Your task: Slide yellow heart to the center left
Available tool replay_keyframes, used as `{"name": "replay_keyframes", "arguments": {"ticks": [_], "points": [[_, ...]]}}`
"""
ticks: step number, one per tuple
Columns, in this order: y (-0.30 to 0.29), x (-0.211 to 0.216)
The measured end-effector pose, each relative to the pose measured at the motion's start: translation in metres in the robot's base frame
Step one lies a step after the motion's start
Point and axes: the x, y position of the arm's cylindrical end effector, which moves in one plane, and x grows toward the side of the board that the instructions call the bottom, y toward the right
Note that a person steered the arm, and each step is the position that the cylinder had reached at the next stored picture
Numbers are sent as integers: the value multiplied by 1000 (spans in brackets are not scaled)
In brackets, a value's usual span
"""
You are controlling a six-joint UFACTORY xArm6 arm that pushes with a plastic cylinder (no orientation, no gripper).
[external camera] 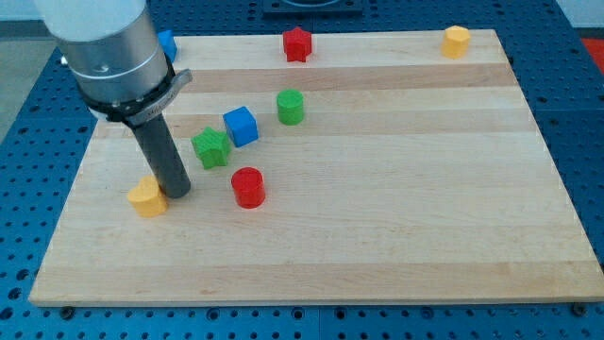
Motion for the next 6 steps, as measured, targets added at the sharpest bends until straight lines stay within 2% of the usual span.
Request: {"name": "replay_keyframes", "arguments": {"ticks": [2, 3, 4, 5, 6], "points": [[0, 44], [-26, 52], [-75, 38], [-105, 6], [-105, 14]]}}
